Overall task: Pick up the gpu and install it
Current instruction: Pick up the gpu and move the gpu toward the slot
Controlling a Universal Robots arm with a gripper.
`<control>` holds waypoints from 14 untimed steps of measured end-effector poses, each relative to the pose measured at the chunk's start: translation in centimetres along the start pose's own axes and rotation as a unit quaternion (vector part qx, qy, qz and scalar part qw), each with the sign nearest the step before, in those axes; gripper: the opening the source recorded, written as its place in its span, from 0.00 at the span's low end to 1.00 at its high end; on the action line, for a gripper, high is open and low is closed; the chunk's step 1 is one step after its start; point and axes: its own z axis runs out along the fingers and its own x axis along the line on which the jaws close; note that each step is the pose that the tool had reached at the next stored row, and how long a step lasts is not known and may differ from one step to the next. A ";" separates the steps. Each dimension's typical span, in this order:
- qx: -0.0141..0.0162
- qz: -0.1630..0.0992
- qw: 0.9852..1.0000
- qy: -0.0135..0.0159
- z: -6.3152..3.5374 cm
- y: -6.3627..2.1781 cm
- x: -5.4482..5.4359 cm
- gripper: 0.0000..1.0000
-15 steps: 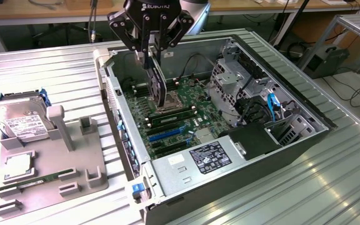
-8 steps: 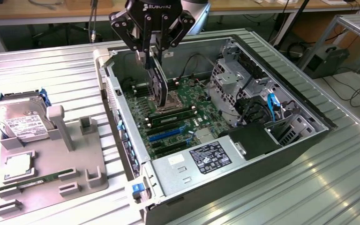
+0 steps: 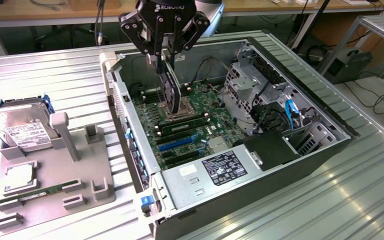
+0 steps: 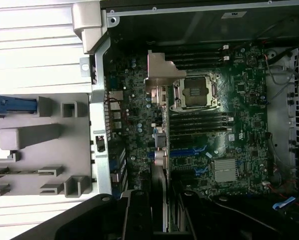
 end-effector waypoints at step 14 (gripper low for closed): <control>0.000 0.000 1.000 0.000 0.09 0.03 -0.4 0.27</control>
